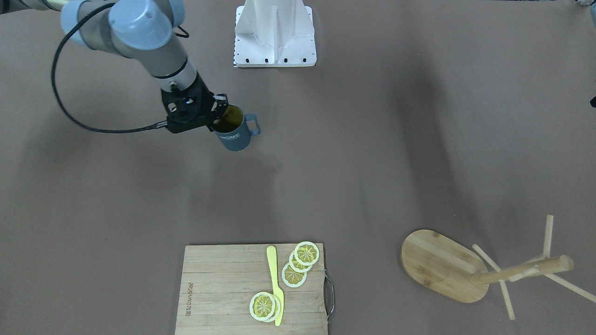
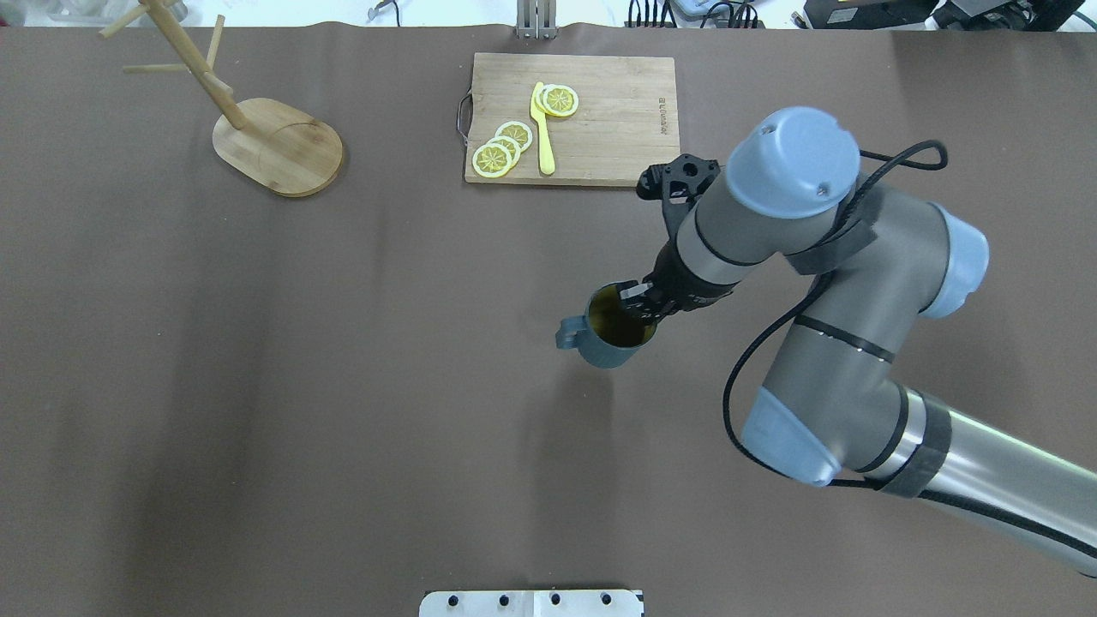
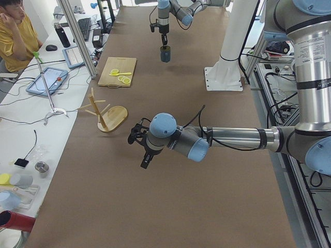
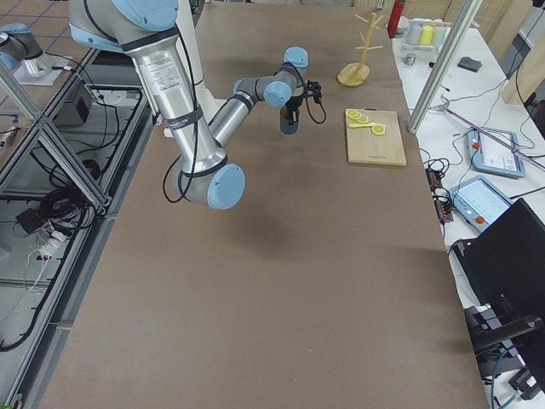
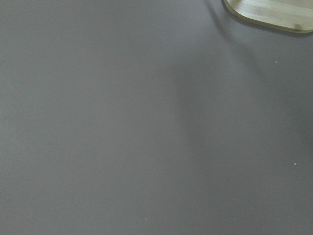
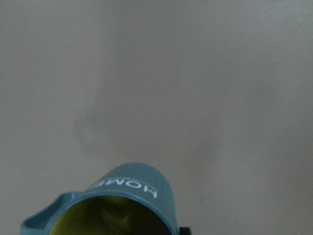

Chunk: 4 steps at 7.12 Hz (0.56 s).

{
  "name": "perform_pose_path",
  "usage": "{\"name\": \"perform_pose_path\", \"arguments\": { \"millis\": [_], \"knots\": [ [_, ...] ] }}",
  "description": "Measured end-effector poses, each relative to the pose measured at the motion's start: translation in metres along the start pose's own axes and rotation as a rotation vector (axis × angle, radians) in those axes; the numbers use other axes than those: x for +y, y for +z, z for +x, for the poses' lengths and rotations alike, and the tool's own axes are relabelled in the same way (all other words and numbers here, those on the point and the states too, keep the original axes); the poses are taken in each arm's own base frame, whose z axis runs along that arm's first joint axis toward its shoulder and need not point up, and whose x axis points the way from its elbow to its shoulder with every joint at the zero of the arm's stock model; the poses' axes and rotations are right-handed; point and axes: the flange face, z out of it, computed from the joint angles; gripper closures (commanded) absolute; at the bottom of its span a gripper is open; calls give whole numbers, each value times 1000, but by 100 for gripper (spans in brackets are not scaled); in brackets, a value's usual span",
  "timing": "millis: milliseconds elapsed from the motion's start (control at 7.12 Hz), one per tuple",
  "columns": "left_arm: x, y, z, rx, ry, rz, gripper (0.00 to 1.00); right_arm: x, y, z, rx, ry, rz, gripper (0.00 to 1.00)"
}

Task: Hang cup on storage rack
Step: 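Lower the blue mug onto the table center with the right gripper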

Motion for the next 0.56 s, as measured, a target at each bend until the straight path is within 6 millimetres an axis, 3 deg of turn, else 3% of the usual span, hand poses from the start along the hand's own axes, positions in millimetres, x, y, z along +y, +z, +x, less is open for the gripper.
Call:
{"name": "perform_pose_path", "arguments": {
  "millis": [281, 561],
  "knots": [
    [1, 0, 3, 20, 13, 7, 2, 12, 21, -55, 2, 31, 15, 100],
    [1, 0, 5, 28, 25, 17, 2, 17, 38, -86, 8, 26, 7, 100]
  ]
}}
